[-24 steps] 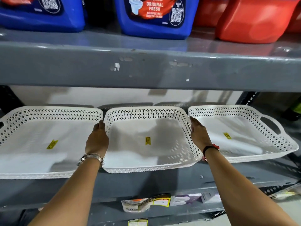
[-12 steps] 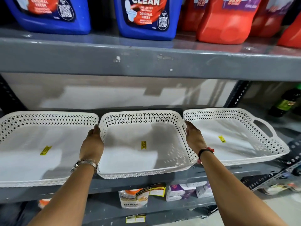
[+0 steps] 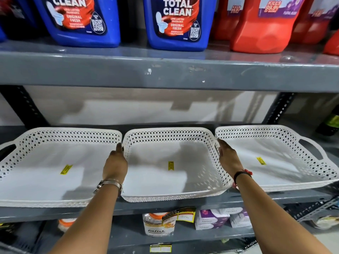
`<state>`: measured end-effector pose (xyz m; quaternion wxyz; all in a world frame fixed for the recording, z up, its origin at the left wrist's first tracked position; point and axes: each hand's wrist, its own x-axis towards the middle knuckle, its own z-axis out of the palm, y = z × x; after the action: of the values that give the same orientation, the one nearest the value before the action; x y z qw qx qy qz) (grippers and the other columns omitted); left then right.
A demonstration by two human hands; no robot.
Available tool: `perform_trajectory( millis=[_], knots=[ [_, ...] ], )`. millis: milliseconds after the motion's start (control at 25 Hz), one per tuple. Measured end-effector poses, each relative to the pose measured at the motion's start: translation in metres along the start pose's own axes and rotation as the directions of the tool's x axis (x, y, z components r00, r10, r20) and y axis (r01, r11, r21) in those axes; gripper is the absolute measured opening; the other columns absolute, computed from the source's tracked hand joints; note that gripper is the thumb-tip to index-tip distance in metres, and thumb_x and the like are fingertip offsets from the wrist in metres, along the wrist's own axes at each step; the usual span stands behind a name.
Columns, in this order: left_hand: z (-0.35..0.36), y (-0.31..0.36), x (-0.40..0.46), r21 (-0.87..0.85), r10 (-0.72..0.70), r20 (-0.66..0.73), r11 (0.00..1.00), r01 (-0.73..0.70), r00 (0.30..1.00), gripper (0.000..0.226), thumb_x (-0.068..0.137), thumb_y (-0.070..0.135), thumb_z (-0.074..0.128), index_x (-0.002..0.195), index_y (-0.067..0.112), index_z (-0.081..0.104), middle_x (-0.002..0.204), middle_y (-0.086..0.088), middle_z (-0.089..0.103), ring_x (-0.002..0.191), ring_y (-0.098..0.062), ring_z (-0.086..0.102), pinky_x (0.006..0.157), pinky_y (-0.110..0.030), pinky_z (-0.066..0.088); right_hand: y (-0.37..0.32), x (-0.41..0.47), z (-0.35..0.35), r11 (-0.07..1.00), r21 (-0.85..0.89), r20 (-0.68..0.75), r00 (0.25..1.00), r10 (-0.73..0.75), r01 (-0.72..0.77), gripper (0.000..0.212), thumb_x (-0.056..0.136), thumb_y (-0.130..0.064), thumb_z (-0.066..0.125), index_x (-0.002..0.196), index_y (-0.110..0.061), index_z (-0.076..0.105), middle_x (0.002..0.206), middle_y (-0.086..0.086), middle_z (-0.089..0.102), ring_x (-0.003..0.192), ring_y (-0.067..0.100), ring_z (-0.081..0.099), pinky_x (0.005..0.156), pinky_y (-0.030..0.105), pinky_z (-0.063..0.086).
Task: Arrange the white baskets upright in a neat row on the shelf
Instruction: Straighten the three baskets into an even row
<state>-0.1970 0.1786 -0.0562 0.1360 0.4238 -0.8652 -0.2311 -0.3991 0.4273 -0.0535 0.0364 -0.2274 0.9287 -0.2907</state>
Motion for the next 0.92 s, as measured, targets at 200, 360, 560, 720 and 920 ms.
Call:
perform_trajectory(
  millis=[200, 360, 560, 720, 920],
  knots=[
    [0.0023, -0.0015, 0.0004, 0.003, 0.003, -0.002, 1.000, -0.003, 1.000, 0.052, 0.093, 0.000, 0.027, 0.144, 0.006, 0.025, 0.120, -0.031, 0.053, 0.108, -0.045, 0.055, 0.087, -0.049, 0.047, 0.0010, 0.0000, 0.0008, 1.000, 0.020, 0.002, 1.000, 0.015, -0.015, 0.047, 0.095, 0.000, 0.031, 0.142, -0.006, 0.031, 0.149, 0.014, 0.036, 0.136, 0.029, 0.036, 0.112, 0.033, 0.029],
    [0.0016, -0.0006, -0.0008, -0.021, 0.000, -0.017, 1.000, -0.001, 1.000, 0.047, 0.096, 0.005, 0.028, 0.144, 0.006, 0.027, 0.119, -0.032, 0.054, 0.108, -0.046, 0.055, 0.086, -0.049, 0.047, 0.0031, -0.0011, 0.0008, 1.000, 0.018, 0.011, 1.000, 0.025, -0.025, 0.048, 0.095, 0.000, 0.030, 0.142, -0.007, 0.031, 0.150, 0.013, 0.034, 0.137, 0.027, 0.033, 0.114, 0.031, 0.026],
    [0.0001, -0.0005, -0.0013, -0.055, -0.049, 0.002, 0.997, 0.049, 0.999, 0.047, 0.096, 0.007, 0.027, 0.143, 0.009, 0.028, 0.119, -0.030, 0.056, 0.108, -0.045, 0.056, 0.087, -0.046, 0.047, 0.0029, -0.0038, 0.0004, 0.999, 0.037, 0.007, 1.000, 0.026, -0.026, 0.047, 0.095, -0.001, 0.030, 0.142, -0.008, 0.031, 0.149, 0.012, 0.036, 0.136, 0.028, 0.035, 0.113, 0.033, 0.028],
    [-0.0020, -0.0003, -0.0010, -0.076, -0.074, 0.022, 0.994, 0.076, 0.997, 0.043, 0.098, 0.014, 0.026, 0.141, 0.013, 0.030, 0.115, -0.031, 0.060, 0.103, -0.046, 0.059, 0.082, -0.043, 0.047, 0.0015, -0.0054, -0.0003, 0.998, 0.050, 0.010, 1.000, 0.030, -0.030, 0.046, 0.097, -0.006, 0.029, 0.143, -0.008, 0.030, 0.150, 0.012, 0.034, 0.138, 0.027, 0.033, 0.115, 0.033, 0.025],
    [-0.0037, -0.0012, -0.0010, -0.044, -0.044, 0.025, 0.998, 0.045, 0.999, 0.045, 0.097, 0.013, 0.028, 0.142, 0.013, 0.029, 0.113, -0.029, 0.061, 0.102, -0.044, 0.060, 0.082, -0.042, 0.048, 0.0021, -0.0059, -0.0002, 0.999, 0.041, 0.015, 1.000, 0.026, -0.027, 0.046, 0.097, -0.007, 0.029, 0.143, -0.009, 0.030, 0.150, 0.011, 0.034, 0.138, 0.026, 0.033, 0.115, 0.033, 0.026]
  ],
)
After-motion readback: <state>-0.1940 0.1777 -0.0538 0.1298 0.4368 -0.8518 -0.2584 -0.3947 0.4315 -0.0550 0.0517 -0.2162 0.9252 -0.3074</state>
